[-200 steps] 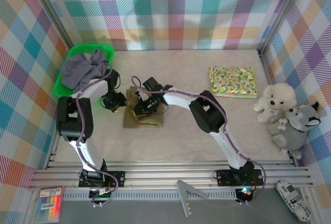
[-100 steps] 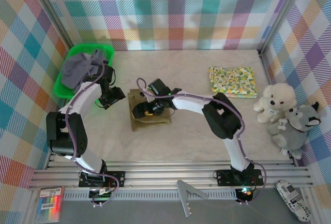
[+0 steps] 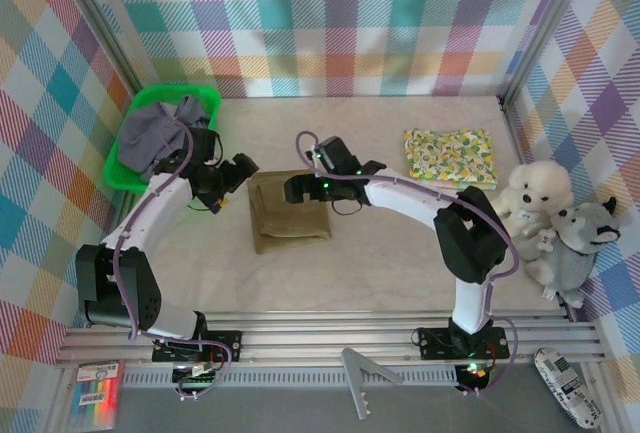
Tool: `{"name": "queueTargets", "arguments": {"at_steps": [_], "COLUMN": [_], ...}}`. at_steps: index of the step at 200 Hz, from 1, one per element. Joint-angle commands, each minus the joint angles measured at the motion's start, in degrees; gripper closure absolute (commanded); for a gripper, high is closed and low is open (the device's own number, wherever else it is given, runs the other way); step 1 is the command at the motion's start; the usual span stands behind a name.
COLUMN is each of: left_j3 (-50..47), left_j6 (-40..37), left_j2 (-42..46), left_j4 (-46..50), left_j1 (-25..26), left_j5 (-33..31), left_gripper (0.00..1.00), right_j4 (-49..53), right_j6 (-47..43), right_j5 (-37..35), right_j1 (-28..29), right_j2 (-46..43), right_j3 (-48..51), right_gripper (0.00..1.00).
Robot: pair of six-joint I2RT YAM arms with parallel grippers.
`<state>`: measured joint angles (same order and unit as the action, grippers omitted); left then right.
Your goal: Fold and stack the skirts
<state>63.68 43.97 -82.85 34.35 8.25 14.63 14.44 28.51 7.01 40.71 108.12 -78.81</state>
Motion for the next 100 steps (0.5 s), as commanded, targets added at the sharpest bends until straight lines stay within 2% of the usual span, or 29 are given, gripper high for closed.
{"name": "queueTargets", "arguments": {"at_steps": [1,32,52,70,100], "left_j3": [-3.8,-5.9,-7.3,-7.0,-6.7], "left_j6": [9.4,12.0,13.4,14.2,16.7], "left_j2": [-0.4,-4.5,-6.0,-7.3,-6.6], "left_j4": [-9.9,-12.6,-14.7,-16.4,-20.0], "left_j1": [2.4,3.9,3.8,4.1,6.7], "left_j5": [9.5,9.8,10.0,12.8,13.9], "left_gripper": [0.00,0.00,0.00,0.00,0.00], "right_j4": [0.4,-1.5,-0.2,-0.3,3.4], "right_j6": [5.3,4.1,2.4,1.8,1.3], "right_j5": [7.0,18.6,21.8,24.5,25.4], "right_j1": [-4.9,-7.6,-7.5,-7.5,-7.5], "right_j2": [4.0,8.9,11.0,12.8,18.5], "right_j3": [-1.4,-5.9,-9.9,-12.6,-20.1], "right_gripper": [0.03,0.06,0.07,0.07,0.07]}}
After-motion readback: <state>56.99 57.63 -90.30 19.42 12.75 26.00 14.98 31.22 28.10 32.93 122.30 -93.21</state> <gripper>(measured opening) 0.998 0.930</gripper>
